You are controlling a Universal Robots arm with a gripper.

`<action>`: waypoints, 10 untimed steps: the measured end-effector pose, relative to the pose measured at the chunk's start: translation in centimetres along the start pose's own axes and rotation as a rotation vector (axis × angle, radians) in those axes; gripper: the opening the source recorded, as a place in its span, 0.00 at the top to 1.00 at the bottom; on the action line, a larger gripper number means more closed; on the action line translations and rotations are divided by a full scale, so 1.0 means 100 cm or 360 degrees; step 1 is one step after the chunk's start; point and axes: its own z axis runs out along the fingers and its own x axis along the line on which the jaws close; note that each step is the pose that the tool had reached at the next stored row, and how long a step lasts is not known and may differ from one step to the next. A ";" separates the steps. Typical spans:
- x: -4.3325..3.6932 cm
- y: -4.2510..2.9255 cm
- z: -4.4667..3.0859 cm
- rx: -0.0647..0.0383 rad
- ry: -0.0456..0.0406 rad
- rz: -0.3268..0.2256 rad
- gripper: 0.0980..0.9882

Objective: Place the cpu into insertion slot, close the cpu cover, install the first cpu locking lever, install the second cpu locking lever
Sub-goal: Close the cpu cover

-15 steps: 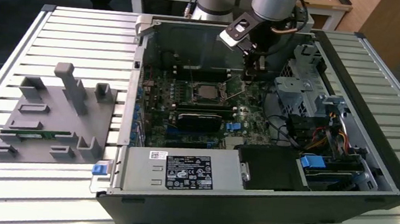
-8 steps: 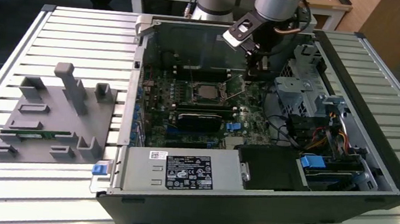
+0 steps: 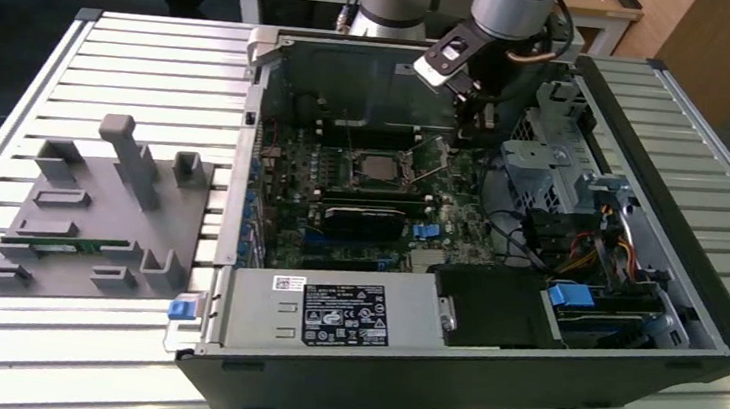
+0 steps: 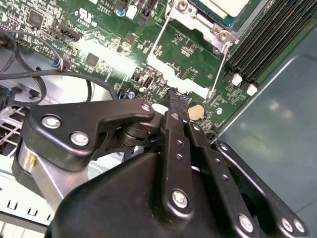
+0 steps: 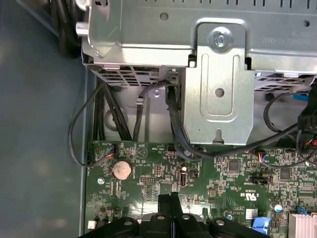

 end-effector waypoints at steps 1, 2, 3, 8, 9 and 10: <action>0.0002 0.0007 0.0003 0.0000 -0.0001 0.0000 0.99; 0.0004 0.0011 0.0007 0.0000 -0.0002 0.0000 0.99; 0.0005 0.0014 0.0014 0.0000 -0.0003 0.0000 0.99; 0.0010 0.0027 0.0050 0.0000 -0.0007 0.0000 0.99; 0.0011 0.0029 0.0058 0.0000 -0.0007 0.0000 0.99; 0.0012 0.0029 0.0067 0.0001 -0.0008 0.0000 0.99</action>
